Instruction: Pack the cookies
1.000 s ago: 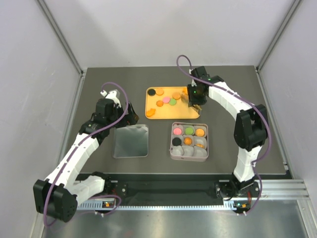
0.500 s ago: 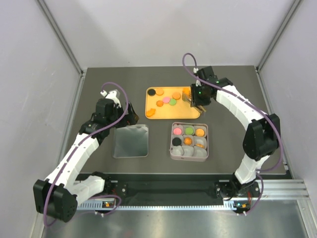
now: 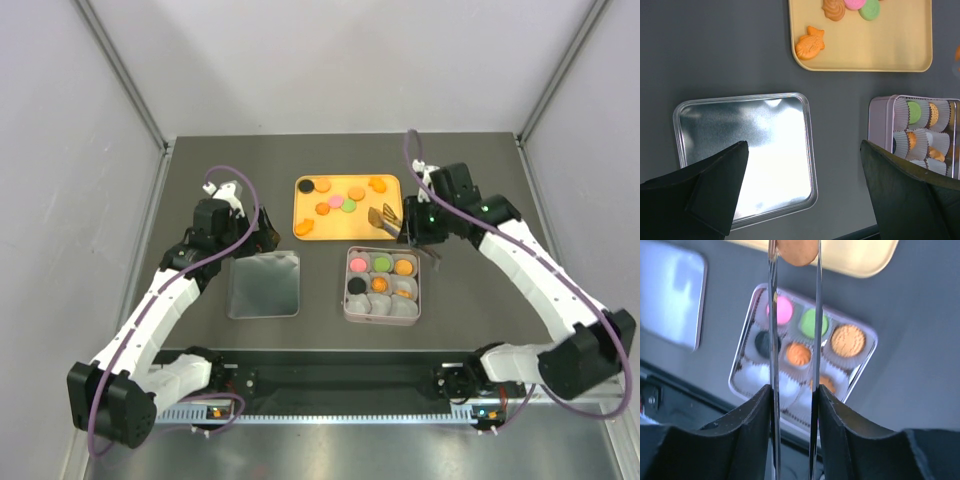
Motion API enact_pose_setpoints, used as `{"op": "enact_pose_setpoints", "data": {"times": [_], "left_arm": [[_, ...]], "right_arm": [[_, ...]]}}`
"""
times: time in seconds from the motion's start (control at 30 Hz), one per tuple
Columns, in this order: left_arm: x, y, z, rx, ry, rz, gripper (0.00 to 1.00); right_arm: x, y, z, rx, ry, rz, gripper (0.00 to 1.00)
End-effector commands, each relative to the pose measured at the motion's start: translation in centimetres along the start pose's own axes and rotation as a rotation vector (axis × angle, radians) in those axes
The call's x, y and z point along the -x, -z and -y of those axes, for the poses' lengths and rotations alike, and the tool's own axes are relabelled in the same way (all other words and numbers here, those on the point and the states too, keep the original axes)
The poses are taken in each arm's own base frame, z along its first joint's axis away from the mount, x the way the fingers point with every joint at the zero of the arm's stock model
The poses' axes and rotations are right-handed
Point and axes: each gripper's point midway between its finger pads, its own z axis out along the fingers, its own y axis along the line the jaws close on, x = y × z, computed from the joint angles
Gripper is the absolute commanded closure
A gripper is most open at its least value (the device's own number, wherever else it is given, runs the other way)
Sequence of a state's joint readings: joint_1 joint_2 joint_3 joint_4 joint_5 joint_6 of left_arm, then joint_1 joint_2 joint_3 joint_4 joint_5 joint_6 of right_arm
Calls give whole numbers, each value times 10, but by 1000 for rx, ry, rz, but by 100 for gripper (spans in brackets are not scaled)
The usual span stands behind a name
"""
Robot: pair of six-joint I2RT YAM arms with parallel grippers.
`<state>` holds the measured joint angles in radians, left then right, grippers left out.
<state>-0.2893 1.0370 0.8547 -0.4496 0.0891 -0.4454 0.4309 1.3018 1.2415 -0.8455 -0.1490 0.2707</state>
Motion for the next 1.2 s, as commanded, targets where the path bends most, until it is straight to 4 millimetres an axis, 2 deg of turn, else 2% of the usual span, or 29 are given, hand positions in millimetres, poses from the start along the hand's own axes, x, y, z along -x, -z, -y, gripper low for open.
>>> {"op": "enact_pose_setpoints", "data": {"times": [0.0,0.17,0.37,0.47,0.6,0.8,1.17], "left_arm": [[8,1,2,-6,-6,31,2],[9,2,1,-2,-7,38,2],[9,2,0,3,-6,37,2],[9,2,0,3,-6,37,2],[9,2,0,3,-6,35,2],[9,2,1,-1,-6,35,2],[8,2,1,-1,-6,33,2]], "right_arm": [[-30,21,-17,65,32,-29,62],[-72,36,-32,121,52,-93,61],[-103,47,-52,173,91,-153,60],[-121,46,-61,193,102,-198,61],[-142,43,-61,174,125,-247,60],[-153,40,-64,173,137,-272,60],[-155,35,-67,169,146,-280,58]]}}
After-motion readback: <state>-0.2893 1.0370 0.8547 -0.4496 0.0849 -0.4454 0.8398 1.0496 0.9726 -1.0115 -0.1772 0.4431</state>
